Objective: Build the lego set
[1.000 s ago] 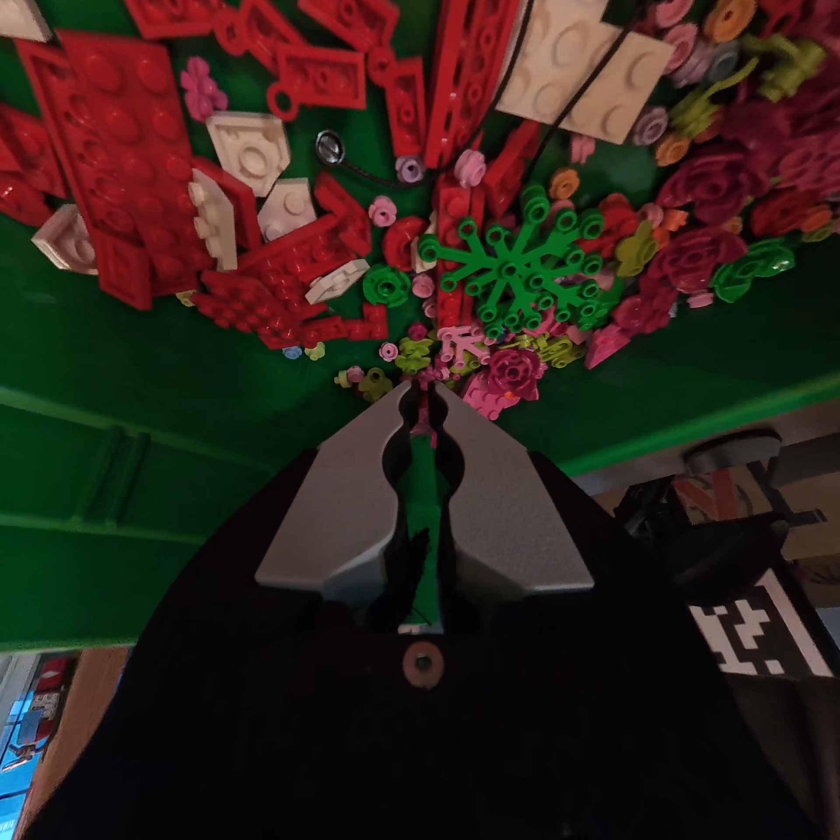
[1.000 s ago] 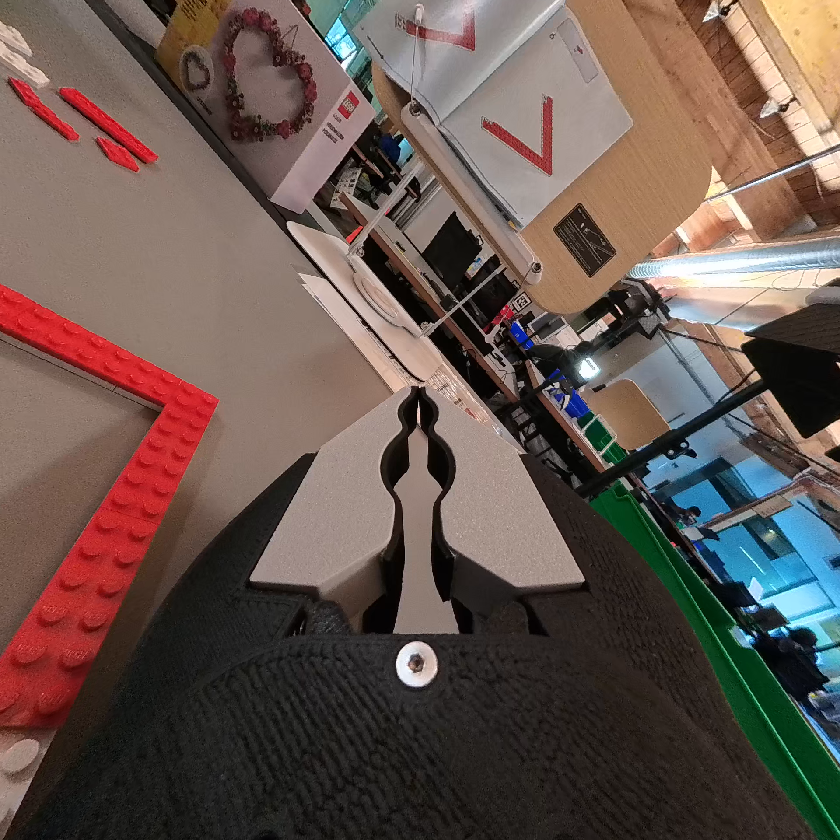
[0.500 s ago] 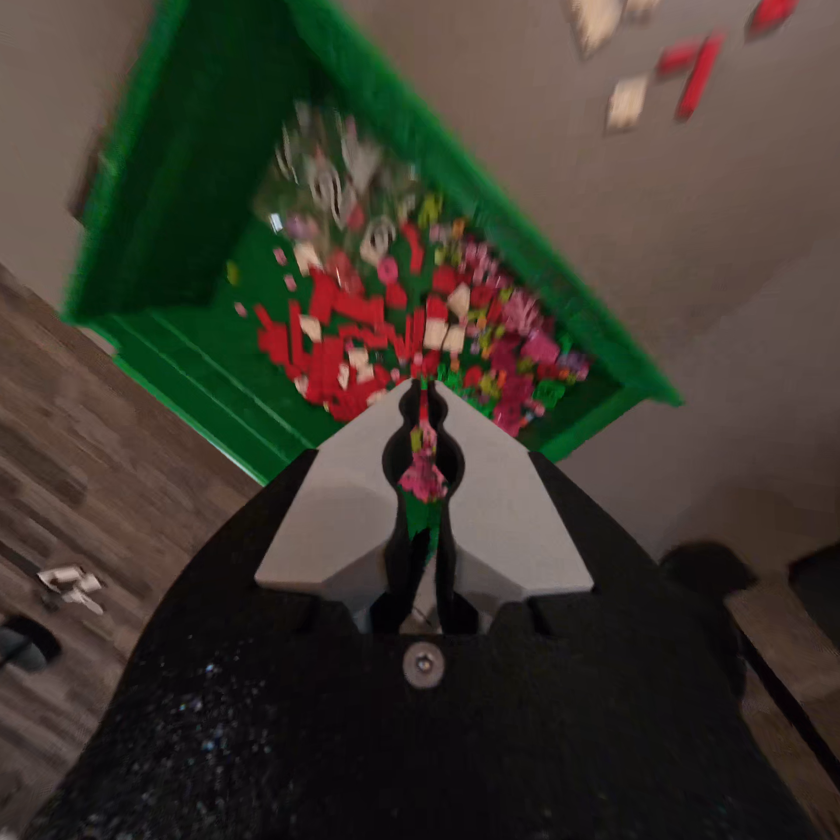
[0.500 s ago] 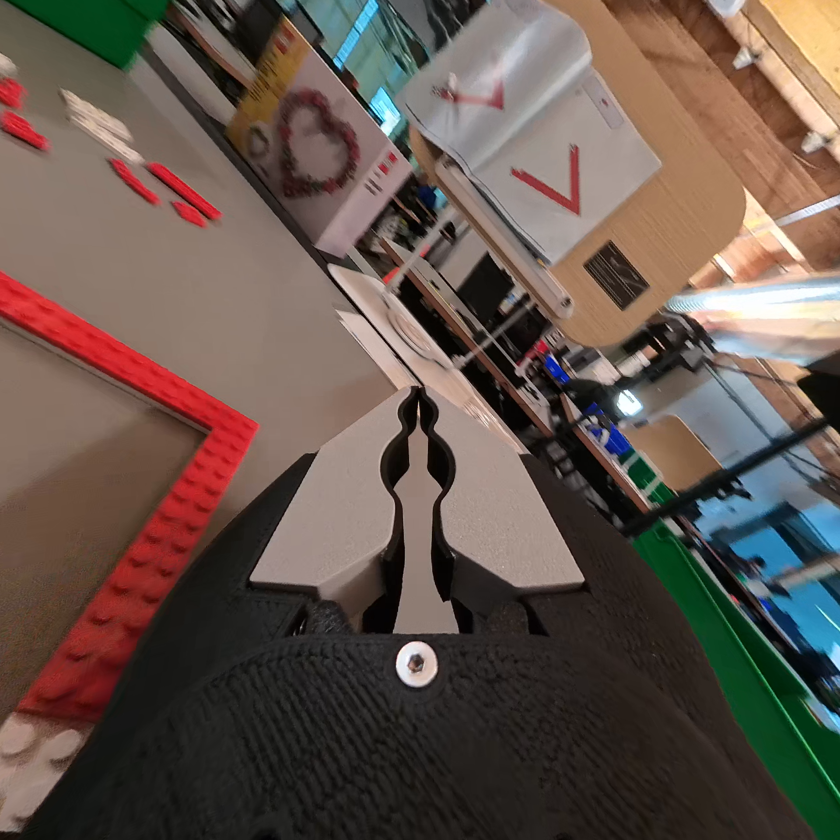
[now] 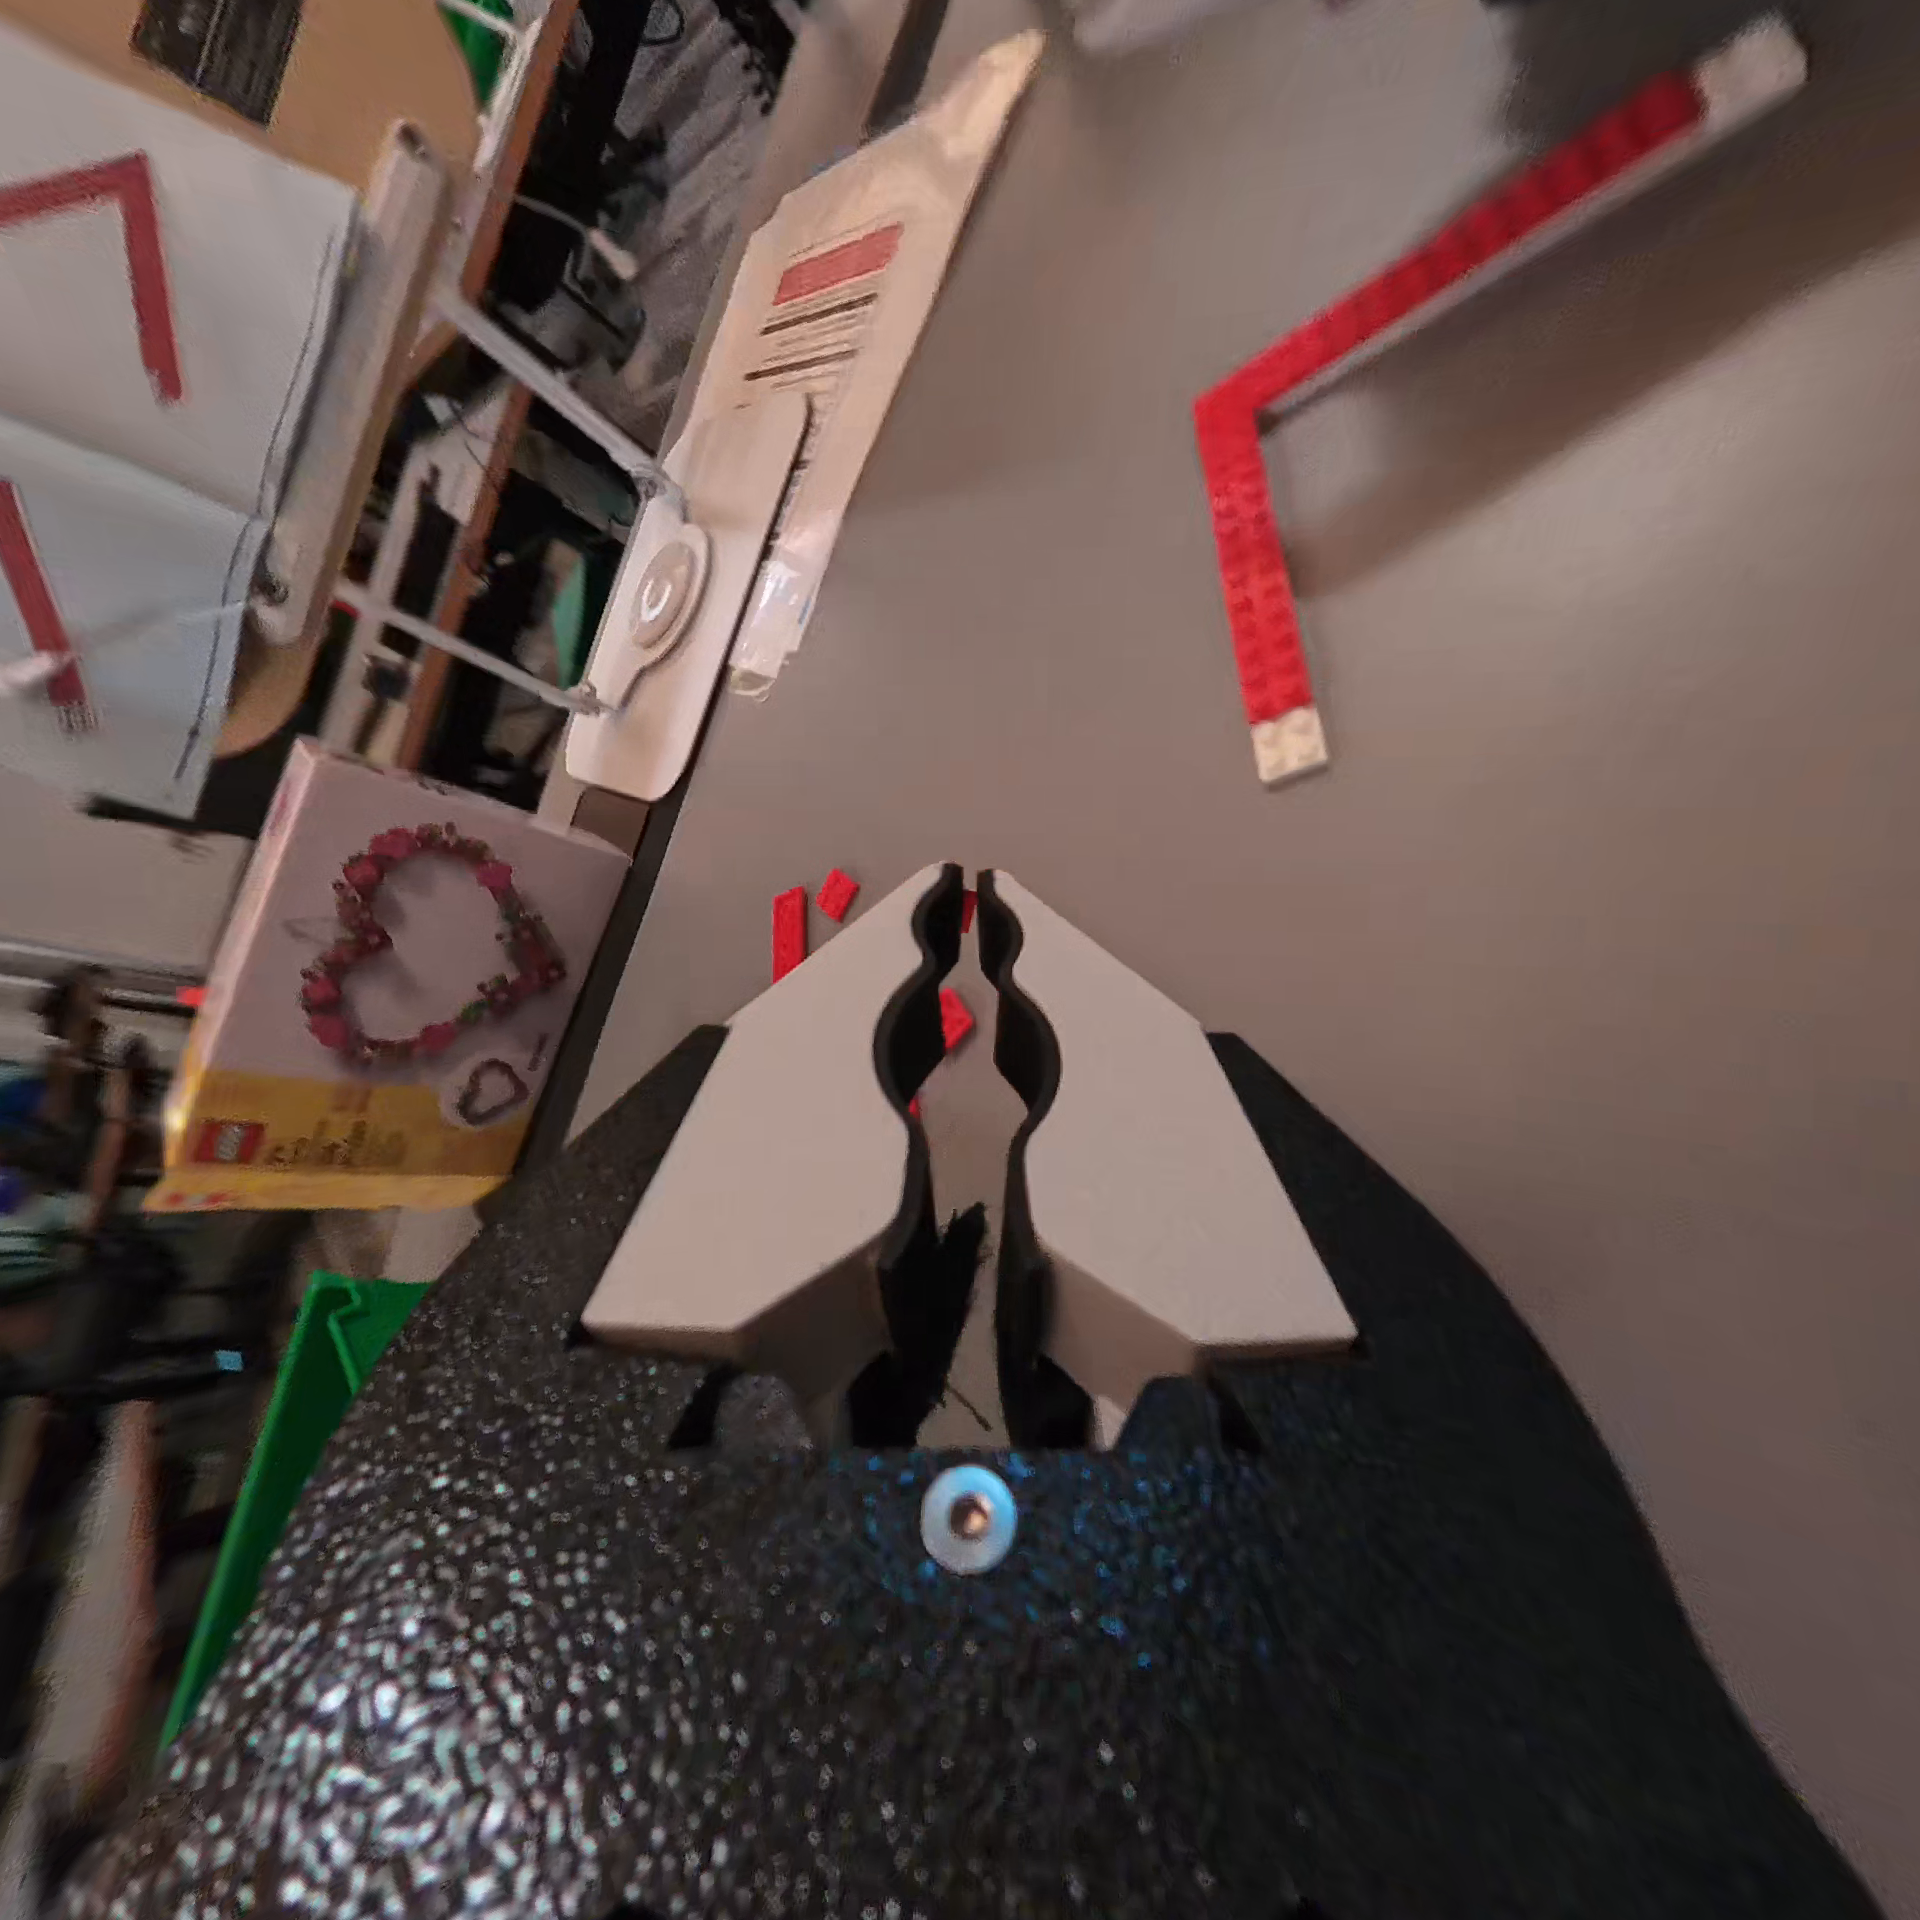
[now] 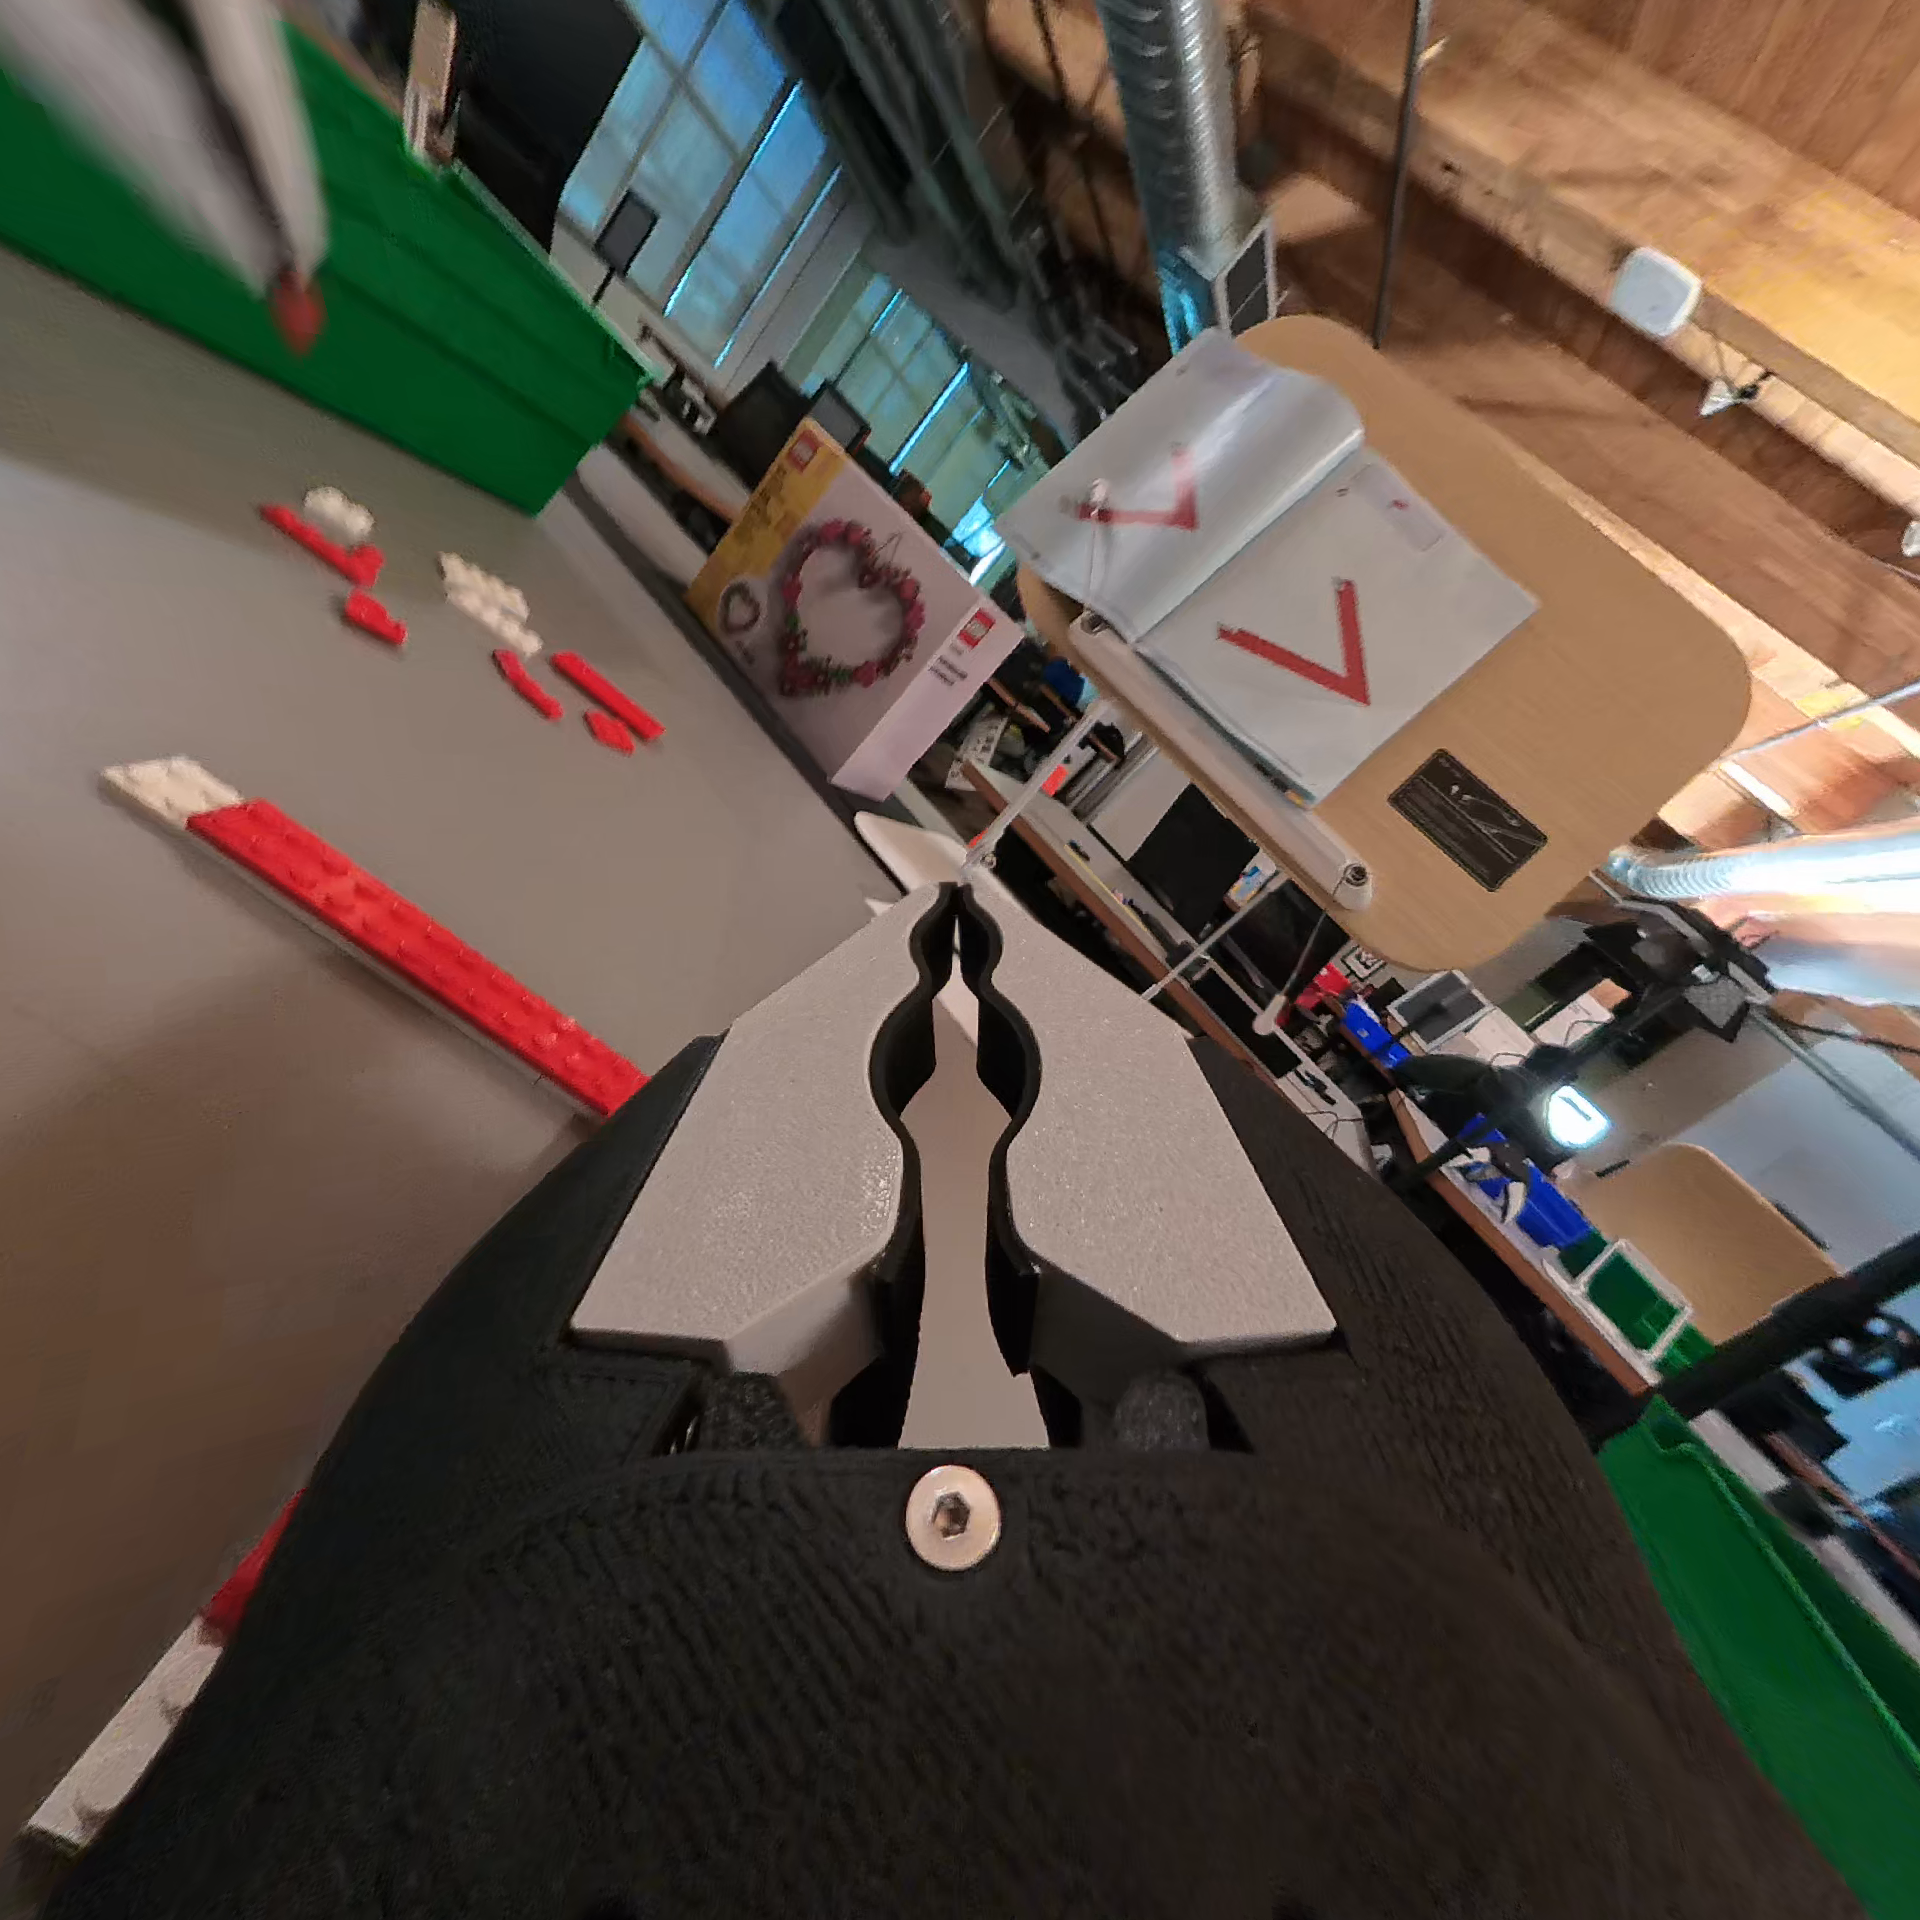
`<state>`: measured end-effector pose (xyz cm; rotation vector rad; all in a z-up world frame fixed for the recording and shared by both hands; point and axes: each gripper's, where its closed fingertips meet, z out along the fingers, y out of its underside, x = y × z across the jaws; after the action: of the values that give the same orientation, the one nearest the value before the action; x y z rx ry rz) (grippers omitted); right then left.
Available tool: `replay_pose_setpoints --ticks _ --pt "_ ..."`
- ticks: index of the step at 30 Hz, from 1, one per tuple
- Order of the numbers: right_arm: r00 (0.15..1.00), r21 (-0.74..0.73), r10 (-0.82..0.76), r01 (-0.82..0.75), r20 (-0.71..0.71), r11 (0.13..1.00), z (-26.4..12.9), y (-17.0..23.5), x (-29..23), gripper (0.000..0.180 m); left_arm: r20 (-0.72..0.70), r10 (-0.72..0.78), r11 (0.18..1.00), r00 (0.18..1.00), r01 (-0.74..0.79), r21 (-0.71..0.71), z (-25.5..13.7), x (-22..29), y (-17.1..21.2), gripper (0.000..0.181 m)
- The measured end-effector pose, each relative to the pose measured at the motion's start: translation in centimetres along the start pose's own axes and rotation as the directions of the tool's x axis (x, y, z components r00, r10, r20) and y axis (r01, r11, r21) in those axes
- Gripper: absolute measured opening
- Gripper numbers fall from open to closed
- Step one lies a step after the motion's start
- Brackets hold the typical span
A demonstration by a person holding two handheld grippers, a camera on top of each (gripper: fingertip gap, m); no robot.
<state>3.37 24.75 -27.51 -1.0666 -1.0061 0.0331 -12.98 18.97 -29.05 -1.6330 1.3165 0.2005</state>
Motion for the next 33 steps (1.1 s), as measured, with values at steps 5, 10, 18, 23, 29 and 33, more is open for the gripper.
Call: replay_pose_setpoints --ticks 5,10,18,23,29,33 --pt "0.997 0.024 0.08 -0.08 -0.014 0.997 -0.4 -0.1 0.4 0.0 0.013 0.157 0.988 0.988 -0.157 0.009 1.3 3.3 0.9 0.001" --pt "0.994 0.034 0.107 -0.107 -0.02 0.994 -0.6 -0.5 0.1 0.0 -0.071 0.301 0.953 0.951 -0.298 0.054 1.8 7.2 1.0 0.001" --pt "0.989 0.038 0.143 -0.142 -0.034 0.989 -0.2 -1.1 0.0 0.0 -0.165 0.275 0.961 0.947 -0.273 0.038 1.8 9.3 1.7 0.002" --pt "0.988 0.04 0.145 -0.143 -0.045 0.989 -0.4 -1.3 0.0 0.0 -0.253 0.012 0.999 0.967 -0.002 0.04 1.1 9.3 1.0 0.035" --pt "0.986 0.033 0.144 -0.142 -0.078 0.989 -0.9 -0.5 0.6 0.0 -0.087 -0.413 0.909 0.907 0.417 0.027 0.2 6.1 1.2 0.061" --pt "0.984 0.021 0.142 -0.14 -0.11 0.99 -0.9 0.3 1.7 0.0 0.273 -0.575 0.81 0.771 0.487 0.327 -2.0 0.5 0.0 0.067"
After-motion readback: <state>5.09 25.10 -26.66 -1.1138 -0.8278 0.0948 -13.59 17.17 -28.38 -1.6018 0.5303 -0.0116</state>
